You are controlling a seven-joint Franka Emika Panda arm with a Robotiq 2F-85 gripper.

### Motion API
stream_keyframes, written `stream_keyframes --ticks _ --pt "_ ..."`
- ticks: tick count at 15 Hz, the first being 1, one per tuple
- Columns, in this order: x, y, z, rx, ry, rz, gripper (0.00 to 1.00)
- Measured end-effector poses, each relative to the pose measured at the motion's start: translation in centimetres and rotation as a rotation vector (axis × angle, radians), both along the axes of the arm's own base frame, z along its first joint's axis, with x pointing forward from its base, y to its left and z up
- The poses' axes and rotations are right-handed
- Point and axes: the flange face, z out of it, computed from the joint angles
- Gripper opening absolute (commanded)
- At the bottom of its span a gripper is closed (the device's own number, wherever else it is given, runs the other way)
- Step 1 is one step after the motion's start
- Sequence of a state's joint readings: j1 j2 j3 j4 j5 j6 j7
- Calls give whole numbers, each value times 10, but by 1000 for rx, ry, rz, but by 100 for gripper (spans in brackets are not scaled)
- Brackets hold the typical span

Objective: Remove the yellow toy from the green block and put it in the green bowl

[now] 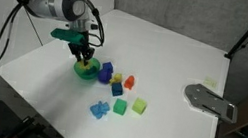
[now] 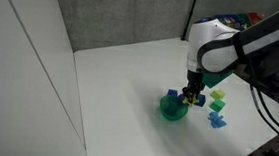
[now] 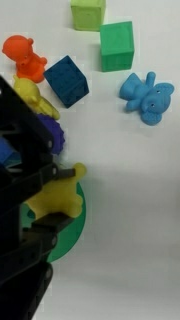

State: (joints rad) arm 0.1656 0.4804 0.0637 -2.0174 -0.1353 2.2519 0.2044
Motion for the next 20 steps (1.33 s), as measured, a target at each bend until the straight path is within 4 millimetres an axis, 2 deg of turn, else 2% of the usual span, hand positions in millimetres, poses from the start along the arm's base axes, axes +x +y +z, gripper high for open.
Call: stream_keyframes --ticks 4,7,10,13,16,20 --pt "4 9 -11 -9 32 11 99" --pt "9 9 -6 -21 57 8 100" --pt "19 -2 9 -38 84 -29 100" --pt "34 -31 34 -47 102 -108 100" --pt "46 -71 65 -35 109 -204 100" --pt "46 -126 108 -5 111 -297 100"
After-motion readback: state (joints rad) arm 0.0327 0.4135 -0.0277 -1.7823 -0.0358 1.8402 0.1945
